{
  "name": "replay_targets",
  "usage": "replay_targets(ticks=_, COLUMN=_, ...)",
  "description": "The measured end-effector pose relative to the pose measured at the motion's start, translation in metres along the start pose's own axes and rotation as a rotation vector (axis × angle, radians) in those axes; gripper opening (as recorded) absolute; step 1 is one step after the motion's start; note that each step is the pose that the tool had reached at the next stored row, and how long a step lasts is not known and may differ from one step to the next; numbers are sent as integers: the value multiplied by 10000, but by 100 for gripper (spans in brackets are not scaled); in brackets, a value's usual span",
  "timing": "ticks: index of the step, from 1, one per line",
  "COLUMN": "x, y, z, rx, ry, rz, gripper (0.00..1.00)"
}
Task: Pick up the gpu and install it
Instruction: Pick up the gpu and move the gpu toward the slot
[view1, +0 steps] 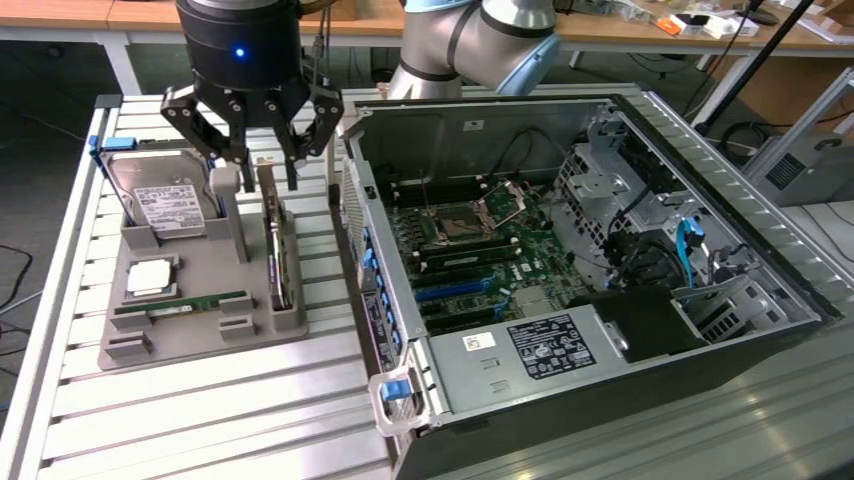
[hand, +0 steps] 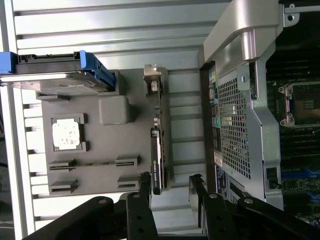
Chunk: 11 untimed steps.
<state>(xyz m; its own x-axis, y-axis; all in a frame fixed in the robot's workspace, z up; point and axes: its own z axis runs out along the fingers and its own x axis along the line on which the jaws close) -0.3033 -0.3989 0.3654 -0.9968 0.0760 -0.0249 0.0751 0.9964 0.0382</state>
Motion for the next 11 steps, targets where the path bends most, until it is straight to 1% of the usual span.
replay_targets(ticks=11, x=1, y=-1, z=24, rx=-1, ry=-1, rz=0, gripper=44)
